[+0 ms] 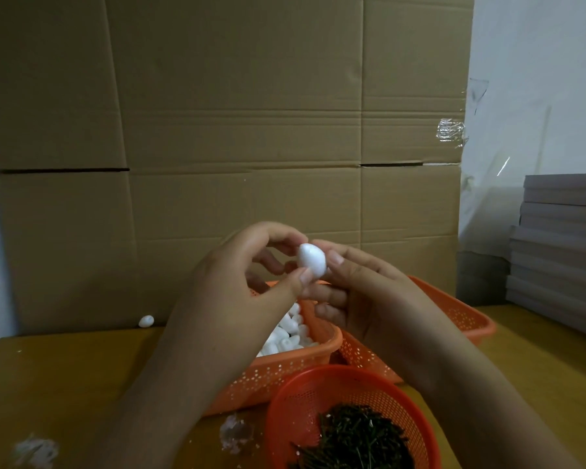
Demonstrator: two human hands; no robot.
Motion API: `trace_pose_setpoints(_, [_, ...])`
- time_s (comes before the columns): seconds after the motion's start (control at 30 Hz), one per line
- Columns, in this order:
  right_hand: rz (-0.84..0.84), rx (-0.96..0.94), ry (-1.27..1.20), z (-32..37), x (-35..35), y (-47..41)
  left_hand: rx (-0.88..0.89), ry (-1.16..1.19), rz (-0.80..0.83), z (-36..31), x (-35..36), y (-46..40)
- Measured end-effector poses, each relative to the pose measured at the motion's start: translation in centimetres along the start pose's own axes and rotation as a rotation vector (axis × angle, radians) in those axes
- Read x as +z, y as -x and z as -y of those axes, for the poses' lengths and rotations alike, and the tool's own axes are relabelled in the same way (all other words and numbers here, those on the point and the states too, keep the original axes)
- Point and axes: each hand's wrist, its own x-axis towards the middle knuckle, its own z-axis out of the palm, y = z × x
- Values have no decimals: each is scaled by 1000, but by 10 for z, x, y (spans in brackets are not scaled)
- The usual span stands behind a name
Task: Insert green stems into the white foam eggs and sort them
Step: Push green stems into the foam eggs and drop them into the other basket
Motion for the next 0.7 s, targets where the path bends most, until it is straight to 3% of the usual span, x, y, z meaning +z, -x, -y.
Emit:
trace_pose_setpoints(0.23, [-75, -35, 95, -6, 3, -1, 100, -109, -31, -5, -1, 1])
trace_pose_setpoints(0.43, [-22, 20, -60, -9, 10, -4, 150, -215, -11, -5, 4, 1])
trace_pose_setpoints(0.6, [53, 76, -176, -13, 13, -5, 129, -168, -56, -2, 5, 4])
trace_pose_setpoints(0.7, [-2, 66, -68, -16, 11, -5, 152, -191, -80, -3, 4, 3])
